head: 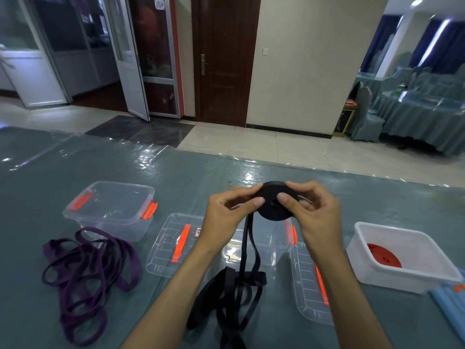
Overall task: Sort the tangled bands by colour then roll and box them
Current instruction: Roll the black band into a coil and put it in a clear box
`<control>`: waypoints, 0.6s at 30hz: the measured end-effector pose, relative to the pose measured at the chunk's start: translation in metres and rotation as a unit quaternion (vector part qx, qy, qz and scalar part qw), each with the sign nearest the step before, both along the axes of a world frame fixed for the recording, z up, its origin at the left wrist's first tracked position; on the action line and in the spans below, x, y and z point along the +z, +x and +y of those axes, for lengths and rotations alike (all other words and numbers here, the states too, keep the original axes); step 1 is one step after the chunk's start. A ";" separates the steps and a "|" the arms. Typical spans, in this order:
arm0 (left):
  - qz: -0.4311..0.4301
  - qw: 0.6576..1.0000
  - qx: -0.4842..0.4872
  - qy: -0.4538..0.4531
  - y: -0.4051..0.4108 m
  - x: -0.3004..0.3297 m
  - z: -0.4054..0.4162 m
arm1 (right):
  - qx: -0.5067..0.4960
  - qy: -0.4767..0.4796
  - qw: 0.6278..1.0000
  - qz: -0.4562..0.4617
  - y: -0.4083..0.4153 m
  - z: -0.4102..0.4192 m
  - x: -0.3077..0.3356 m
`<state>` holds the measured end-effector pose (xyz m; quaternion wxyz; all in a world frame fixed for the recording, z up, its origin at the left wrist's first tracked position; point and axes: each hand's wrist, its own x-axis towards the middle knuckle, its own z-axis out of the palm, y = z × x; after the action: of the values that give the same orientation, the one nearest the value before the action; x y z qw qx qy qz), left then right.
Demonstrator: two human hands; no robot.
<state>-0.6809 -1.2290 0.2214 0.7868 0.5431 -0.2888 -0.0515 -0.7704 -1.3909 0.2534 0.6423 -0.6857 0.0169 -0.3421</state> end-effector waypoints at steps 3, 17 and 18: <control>-0.022 0.999 0.024 -0.016 0.004 0.003 0.002 | 0.045 -0.012 0.998 0.034 0.000 -0.002 -0.003; -0.013 0.997 0.064 -0.034 0.013 0.002 0.009 | 0.035 -0.026 0.999 0.012 0.013 0.012 -0.003; -0.016 0.998 0.042 -0.031 0.013 0.001 0.010 | 0.024 -0.038 0.999 -0.001 0.013 0.013 0.000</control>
<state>-0.6677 -1.2185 0.2224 0.8000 0.5306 -0.2801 -0.0004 -0.7573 -1.3775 0.2529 0.6240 -0.7093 -0.0131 -0.3276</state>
